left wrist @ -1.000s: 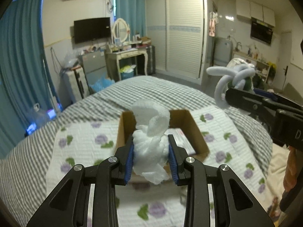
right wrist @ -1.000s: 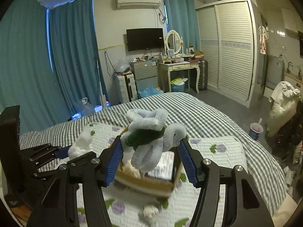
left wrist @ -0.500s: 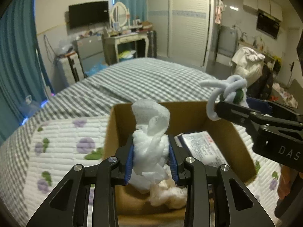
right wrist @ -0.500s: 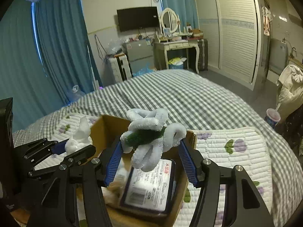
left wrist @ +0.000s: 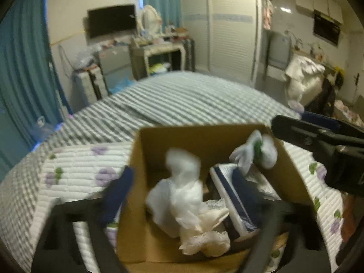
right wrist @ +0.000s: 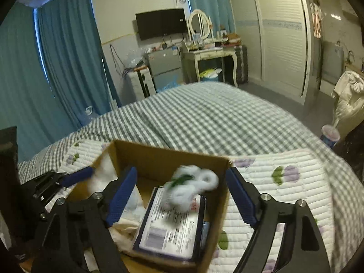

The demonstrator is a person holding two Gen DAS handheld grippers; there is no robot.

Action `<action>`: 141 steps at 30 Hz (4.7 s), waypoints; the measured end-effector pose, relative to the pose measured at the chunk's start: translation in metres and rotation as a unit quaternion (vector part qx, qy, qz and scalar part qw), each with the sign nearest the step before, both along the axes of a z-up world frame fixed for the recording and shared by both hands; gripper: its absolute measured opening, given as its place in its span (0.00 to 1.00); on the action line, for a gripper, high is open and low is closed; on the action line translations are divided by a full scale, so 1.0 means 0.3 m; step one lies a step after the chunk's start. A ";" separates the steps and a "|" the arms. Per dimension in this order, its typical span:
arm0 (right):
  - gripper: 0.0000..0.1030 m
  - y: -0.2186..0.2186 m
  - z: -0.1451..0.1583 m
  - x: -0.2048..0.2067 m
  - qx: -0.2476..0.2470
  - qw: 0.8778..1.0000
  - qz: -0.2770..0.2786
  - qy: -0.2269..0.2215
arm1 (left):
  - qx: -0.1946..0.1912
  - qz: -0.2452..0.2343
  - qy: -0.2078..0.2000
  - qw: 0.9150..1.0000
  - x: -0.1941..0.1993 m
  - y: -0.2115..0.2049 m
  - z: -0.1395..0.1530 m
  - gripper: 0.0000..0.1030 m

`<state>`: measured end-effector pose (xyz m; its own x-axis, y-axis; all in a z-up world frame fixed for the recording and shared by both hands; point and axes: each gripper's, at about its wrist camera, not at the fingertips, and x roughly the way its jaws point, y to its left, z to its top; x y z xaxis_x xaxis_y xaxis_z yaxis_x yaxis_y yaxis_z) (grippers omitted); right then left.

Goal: Organize soft objects
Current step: 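Carry both items over the box and release them inside, then grasp the small white sock with the right tool while the left grasps the white plastic piece, then lower both held items into the box and open both tools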

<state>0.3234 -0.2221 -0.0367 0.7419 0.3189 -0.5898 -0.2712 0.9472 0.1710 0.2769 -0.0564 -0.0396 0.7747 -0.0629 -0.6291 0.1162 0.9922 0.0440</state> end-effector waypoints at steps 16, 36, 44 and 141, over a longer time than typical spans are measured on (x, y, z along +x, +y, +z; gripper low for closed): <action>1.00 -0.127 0.610 -0.575 -0.038 0.995 -0.012 -0.094 | -0.026 0.035 -0.110 0.993 -0.512 0.071 0.558 1.00; 0.98 -0.024 -0.107 -0.668 -0.112 0.993 0.036 0.021 | 0.012 0.083 0.020 0.996 -0.618 0.084 -0.087 1.00; 0.72 0.039 -0.397 -0.518 -0.128 0.985 0.050 0.105 | -0.003 0.096 0.065 0.993 -0.537 0.131 -0.239 1.00; 0.23 0.122 0.274 -0.403 -0.083 0.986 0.104 -0.097 | 0.040 -0.030 -0.053 0.997 -0.342 0.032 0.230 0.32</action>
